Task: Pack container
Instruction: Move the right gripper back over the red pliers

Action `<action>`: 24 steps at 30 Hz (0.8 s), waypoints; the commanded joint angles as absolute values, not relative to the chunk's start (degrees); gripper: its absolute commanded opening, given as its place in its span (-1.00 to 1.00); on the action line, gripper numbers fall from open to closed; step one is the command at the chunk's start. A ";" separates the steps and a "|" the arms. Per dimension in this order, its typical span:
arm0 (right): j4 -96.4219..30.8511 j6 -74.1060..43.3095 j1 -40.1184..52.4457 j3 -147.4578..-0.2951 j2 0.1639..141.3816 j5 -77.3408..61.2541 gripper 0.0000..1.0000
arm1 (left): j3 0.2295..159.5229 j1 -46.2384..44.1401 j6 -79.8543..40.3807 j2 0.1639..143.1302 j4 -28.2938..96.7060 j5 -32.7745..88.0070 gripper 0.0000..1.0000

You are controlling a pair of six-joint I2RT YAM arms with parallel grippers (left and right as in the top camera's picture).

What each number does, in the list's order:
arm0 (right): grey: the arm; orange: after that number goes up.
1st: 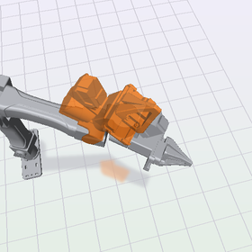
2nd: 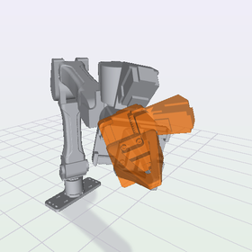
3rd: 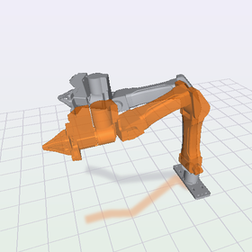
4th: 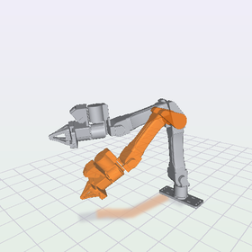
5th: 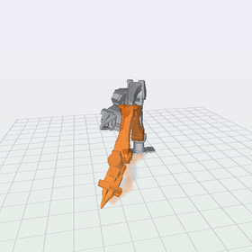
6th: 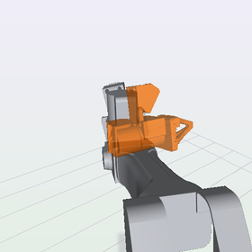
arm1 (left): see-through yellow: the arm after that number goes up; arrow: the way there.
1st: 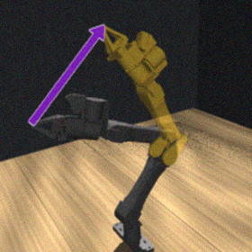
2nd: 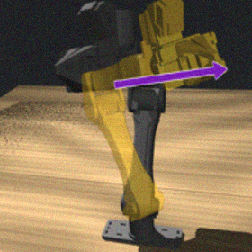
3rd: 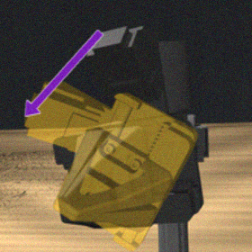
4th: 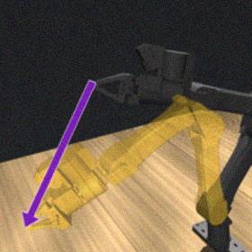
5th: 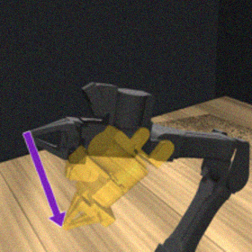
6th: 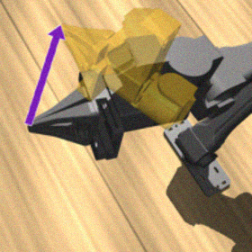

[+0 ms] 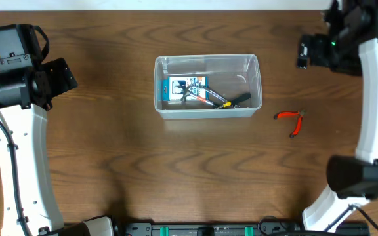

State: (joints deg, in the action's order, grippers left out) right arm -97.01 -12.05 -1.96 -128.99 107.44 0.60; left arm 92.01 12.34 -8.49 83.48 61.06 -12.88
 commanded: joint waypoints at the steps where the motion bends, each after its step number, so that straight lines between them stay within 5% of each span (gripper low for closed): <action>1: -97.30 -21.61 -4.38 -123.50 99.42 7.86 0.99 | 92.12 12.58 -7.57 83.59 61.04 -13.76 0.96; 24: -77.65 -34.85 -12.08 -77.73 88.40 6.94 0.98 | 92.12 12.58 -7.57 83.59 61.04 -13.76 0.96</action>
State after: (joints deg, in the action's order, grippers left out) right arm -79.31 -30.13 -11.84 -80.88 88.55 7.57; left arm 92.01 12.34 -8.51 83.48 61.04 -12.88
